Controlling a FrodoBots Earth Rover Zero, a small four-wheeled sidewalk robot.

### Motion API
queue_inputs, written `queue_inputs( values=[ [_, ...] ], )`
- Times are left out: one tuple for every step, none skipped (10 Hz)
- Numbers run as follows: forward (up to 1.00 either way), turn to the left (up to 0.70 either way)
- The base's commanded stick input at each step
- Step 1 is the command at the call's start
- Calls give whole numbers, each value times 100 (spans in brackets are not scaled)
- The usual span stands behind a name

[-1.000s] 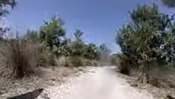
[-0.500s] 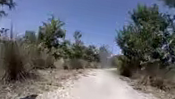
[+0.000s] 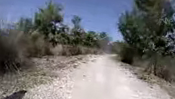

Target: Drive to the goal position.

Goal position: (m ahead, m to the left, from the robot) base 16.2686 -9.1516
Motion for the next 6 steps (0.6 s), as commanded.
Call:
queue_inputs(
  values=[
    [45, 2],
    [45, 2],
    [45, 2],
    [45, 2],
    [45, 2],
    [45, 2]
  ],
)
